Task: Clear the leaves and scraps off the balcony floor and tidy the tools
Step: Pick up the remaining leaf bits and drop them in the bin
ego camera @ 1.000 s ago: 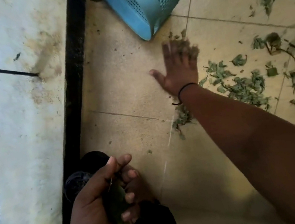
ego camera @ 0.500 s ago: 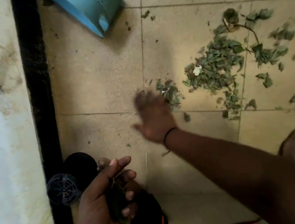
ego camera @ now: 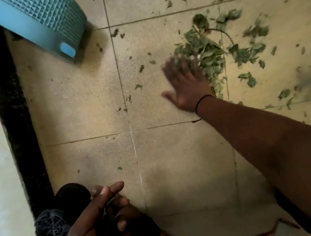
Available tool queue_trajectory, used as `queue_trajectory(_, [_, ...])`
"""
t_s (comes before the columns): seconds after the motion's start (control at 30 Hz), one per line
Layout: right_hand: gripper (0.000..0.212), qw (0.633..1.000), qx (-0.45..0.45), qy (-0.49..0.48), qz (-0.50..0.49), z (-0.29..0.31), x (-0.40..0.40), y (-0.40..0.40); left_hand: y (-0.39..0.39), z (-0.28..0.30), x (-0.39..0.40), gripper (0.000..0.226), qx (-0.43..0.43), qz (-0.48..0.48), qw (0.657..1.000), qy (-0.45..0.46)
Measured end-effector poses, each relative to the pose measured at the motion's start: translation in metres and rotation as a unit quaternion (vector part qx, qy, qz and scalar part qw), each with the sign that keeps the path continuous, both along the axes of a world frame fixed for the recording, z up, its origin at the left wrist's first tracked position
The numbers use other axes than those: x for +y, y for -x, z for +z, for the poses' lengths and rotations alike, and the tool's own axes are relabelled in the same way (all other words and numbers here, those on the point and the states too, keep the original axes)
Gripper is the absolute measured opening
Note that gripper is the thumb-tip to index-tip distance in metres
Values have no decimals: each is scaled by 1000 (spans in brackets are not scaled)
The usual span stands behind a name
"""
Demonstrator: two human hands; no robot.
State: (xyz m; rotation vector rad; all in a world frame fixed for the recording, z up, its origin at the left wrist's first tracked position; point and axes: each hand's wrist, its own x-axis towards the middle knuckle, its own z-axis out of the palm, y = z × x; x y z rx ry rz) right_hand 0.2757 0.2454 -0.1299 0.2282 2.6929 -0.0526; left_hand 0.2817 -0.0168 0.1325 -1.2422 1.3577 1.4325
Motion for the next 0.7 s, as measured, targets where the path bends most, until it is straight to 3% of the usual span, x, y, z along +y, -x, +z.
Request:
queue_trajectory(0.1, [85,995,-18,-61,-75,9,30,-8,-5,4,3,72,-3,-7,1000,5])
queue_trajectory(0.17, [86,997,-7,-38,-66,22,18,-18,-12,5,5,54,-14,-7,1000,18])
queue_trajectory(0.3, [78,988,-11,110,111,33,-66,-78,-25,3,9,44,-30,-12,999,27])
queue_trajectory(0.4, [82,947,-86,128,281,14,-88,-134,-33,4,11,51,-45,-5,999,21])
queue_trajectory(0.5, [84,936,-96,101,322,2,-42,-139,-41,0,7,89,-44,8,999,9])
queue_trajectory(0.57, [88,948,-106,56,294,2,8,-124,-47,-1,12,93,-50,26,998,-7])
queue_trajectory(0.7, [88,987,-78,-6,142,30,109,-79,-61,-1,47,65,-78,19,997,11])
